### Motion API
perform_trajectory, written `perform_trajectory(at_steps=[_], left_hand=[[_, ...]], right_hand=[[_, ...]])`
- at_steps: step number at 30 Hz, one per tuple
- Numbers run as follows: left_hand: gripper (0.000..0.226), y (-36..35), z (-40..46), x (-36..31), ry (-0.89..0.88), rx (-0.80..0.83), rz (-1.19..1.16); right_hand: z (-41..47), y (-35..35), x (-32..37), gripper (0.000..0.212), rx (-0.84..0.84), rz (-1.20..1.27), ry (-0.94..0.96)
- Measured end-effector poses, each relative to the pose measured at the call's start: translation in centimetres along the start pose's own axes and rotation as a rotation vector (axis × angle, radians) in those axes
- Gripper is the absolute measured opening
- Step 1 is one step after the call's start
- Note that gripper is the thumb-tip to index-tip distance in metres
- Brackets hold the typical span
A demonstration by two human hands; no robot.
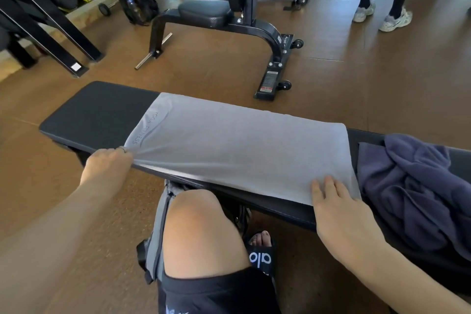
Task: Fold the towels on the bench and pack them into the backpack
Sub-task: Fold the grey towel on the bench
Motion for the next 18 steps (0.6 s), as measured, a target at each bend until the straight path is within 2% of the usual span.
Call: perform_trajectory(at_steps=[2,7,8,10,12,14,16,18], left_hand=[[0.025,0.6,-0.6,0.5,0.029,0.018,0.071],[0.032,0.9,-0.5,1.9,0.063,0.014,0.024],[0.036,-0.1,-0.1,2.3,0.079,0.048,-0.053],[0.037,-1.8,0.1,2.8,0.186,0.112,-0.363],[0.029,-2.9,0.5,3.6,0.429,0.122,-0.774],[0.041,-4.2,1.1,4.6,0.697,0.09,-1.089],[0.051,-5.0,1.6,4.7,0.811,0.048,-1.256],[0.044,-4.7,1.6,3.6,0.833,0.065,-1.35]], right_hand=[[-0.1,-0.2,-0.1,0.065,0.005,0.007,-0.001],[-0.6,-0.2,0.4,0.064,0.108,0.009,-0.021],[-0.7,-0.1,0.3,0.065,0.134,0.007,-0.027],[-0.5,0.9,0.3,0.066,0.094,-0.003,-0.009],[0.6,2.1,0.9,0.06,0.027,0.042,0.09],[2.3,3.6,2.1,0.053,-0.051,0.127,0.19],[4.3,4.5,4.1,0.053,-0.119,0.171,0.272],[6.5,4.6,6.2,0.054,-0.144,0.202,0.301]])
Point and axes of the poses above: each hand's wrist, its own z-axis towards the middle knuckle, its own y-axis out of the back of the hand, x = y × z, the point moved 5 cm from there along z, towards the middle knuckle, and after that the axes turned 12 degrees about -z, right-handed, at the moved point
